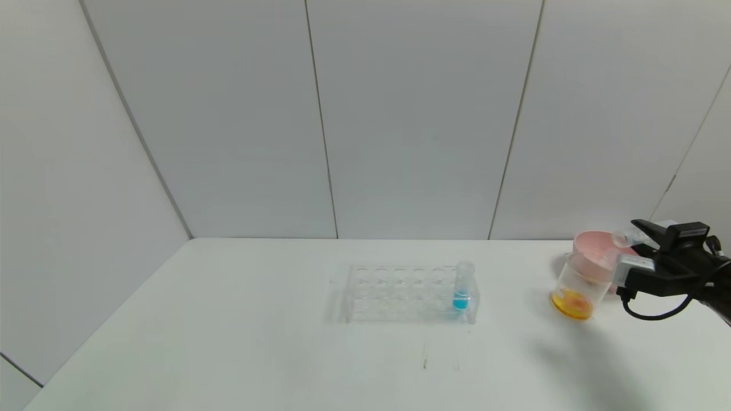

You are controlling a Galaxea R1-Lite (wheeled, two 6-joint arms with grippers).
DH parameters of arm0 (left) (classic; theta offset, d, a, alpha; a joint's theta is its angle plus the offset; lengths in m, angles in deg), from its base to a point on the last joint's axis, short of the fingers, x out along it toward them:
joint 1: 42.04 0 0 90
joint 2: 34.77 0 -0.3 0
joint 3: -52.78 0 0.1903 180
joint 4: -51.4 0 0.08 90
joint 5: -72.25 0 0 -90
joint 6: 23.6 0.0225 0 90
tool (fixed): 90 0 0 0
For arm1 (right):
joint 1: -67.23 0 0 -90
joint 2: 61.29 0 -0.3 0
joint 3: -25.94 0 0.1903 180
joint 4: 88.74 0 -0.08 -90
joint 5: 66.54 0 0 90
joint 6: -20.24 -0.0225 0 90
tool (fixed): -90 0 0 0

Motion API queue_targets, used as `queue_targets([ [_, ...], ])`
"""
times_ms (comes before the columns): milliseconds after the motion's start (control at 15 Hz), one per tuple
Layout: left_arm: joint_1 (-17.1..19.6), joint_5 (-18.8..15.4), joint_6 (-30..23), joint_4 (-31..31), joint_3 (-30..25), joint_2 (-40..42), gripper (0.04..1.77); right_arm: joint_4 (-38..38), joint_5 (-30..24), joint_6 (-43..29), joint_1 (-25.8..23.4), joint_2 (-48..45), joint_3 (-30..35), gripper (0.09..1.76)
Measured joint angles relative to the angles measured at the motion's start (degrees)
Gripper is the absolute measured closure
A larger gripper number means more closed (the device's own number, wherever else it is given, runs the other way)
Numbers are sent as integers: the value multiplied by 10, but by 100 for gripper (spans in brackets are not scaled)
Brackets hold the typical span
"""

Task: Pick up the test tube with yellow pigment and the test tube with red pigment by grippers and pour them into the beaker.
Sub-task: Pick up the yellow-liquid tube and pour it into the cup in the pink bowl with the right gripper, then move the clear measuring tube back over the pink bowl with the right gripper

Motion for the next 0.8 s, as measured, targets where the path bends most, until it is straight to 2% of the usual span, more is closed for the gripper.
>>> queue_targets([
  [67, 0, 0, 0, 0, 0, 0, 5, -1, 3, -11, 2, 1, -2, 134],
  [200, 0, 0, 0, 0, 0, 0, 5, -1, 7, -94, 9, 4, -28, 134],
  [533, 0, 0, 0, 0, 0, 0, 5, -2, 64, -444, 28, 43, -112, 134],
  [800, 0, 0, 0, 0, 0, 0, 5, 27, 74, -621, 10, 83, -107, 134],
])
